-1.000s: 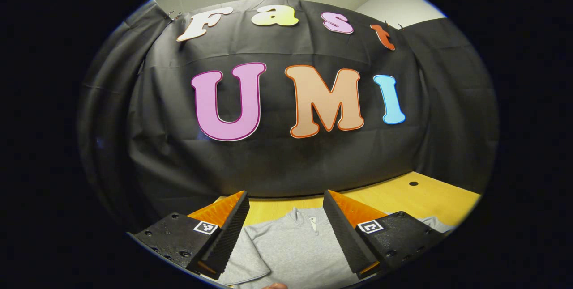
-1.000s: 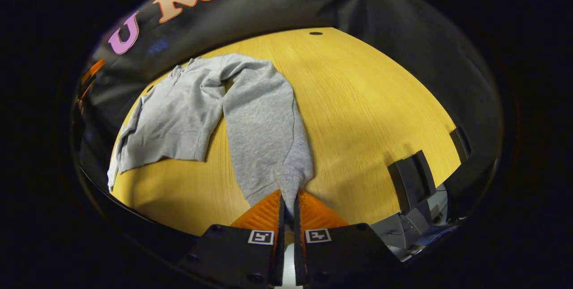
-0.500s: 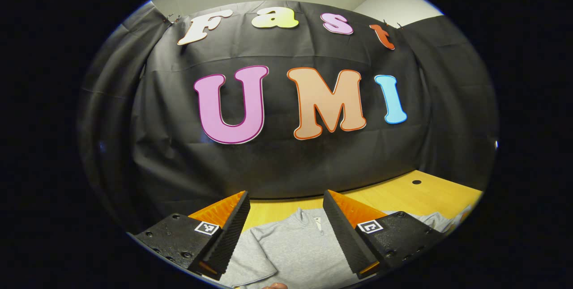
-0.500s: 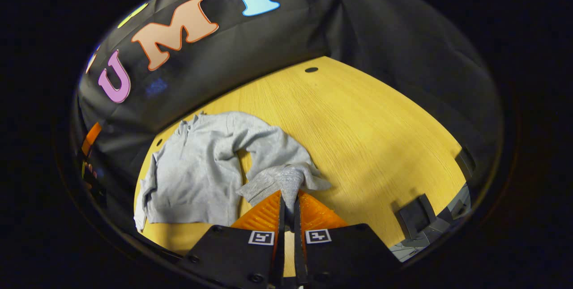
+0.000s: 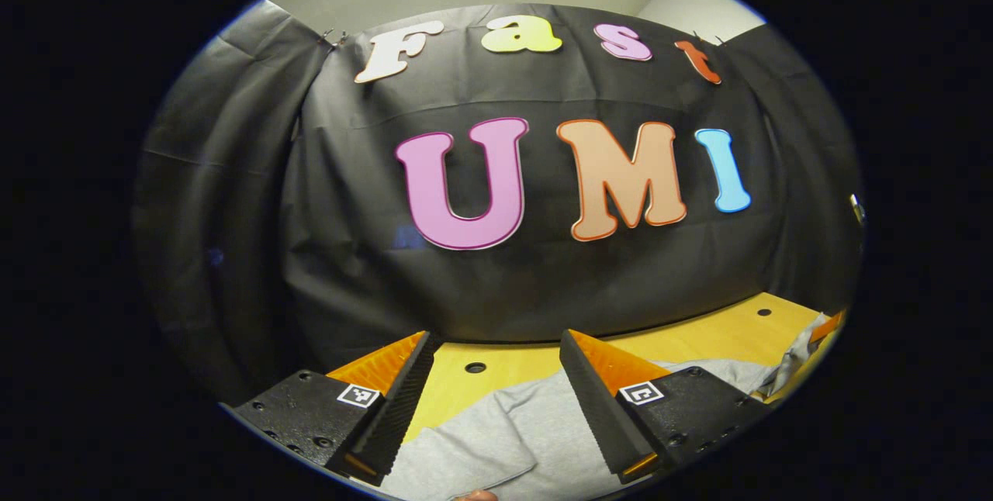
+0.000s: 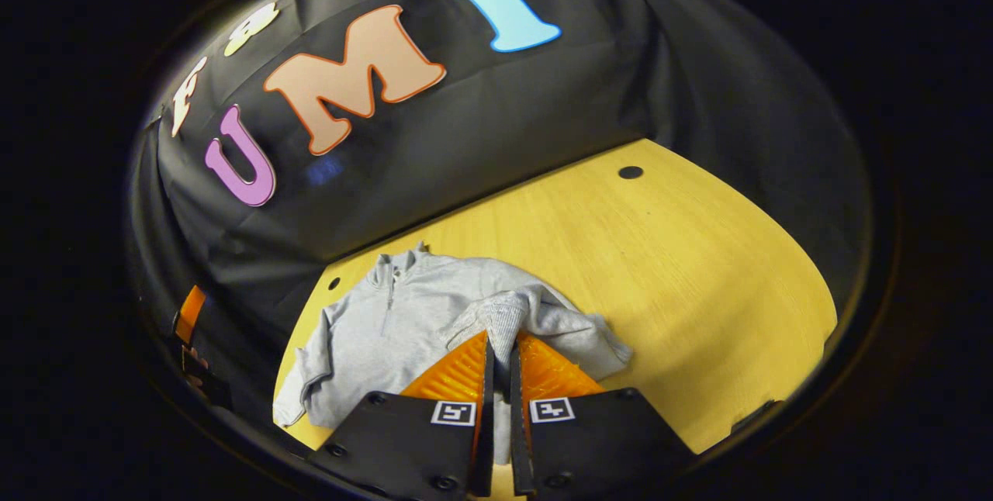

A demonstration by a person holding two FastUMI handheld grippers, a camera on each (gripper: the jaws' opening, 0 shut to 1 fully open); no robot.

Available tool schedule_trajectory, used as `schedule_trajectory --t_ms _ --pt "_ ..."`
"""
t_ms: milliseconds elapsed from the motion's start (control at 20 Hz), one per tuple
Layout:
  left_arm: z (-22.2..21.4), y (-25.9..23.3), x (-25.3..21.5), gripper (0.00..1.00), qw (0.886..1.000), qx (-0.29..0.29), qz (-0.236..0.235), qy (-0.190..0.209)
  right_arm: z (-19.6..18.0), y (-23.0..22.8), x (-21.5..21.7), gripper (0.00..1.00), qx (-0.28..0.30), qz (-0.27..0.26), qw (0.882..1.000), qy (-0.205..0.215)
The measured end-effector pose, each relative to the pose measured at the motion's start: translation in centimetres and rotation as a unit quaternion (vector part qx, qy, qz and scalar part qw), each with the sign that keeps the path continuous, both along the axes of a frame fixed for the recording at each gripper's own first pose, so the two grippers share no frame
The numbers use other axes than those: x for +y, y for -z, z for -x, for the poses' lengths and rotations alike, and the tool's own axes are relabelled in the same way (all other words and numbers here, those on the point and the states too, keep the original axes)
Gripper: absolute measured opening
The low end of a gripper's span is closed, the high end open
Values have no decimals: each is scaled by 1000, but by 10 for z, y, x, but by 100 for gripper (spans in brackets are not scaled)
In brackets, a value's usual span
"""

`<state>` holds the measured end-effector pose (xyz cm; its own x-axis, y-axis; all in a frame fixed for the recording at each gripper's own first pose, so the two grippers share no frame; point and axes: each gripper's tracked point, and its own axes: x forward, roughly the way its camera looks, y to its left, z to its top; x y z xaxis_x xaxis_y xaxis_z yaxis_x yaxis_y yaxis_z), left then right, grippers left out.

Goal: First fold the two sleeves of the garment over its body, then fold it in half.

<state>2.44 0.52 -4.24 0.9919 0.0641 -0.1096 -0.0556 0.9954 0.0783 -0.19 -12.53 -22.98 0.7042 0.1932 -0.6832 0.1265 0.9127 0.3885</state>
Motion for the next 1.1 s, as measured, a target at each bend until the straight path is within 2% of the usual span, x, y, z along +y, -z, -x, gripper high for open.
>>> schedule_trajectory --t_ms 100,200,350,400,600,650,700,800,1100 --pt "6 0 16 99 1000 2 -2 -19 -19 -6 21 11 -10 -12 1000 -16" --pt "12 2 32 95 999 4 -3 -36 -34 -9 43 11 -17 -21 999 -32" --pt "21 2 54 96 998 7 -5 -61 -51 -12 76 11 -25 -25 997 -62" --pt "24 4 60 99 998 8 -5 -68 -56 -13 89 11 -28 -26 997 -74" --pt "37 8 83 96 996 14 -5 -91 -72 -20 146 11 -38 -39 991 -122" --pt "41 9 89 99 995 15 -4 -97 -74 -21 162 11 -39 -43 989 -137" --pt "44 10 95 96 995 17 -3 -103 -75 -21 179 11 -40 -46 986 -153" --pt "52 12 109 99 993 20 -3 -117 -76 -20 210 11 -40 -43 981 -187" --pt "81 15 151 96 986 26 -4 -163 -62 -13 309 11 -27 -55 956 -286"
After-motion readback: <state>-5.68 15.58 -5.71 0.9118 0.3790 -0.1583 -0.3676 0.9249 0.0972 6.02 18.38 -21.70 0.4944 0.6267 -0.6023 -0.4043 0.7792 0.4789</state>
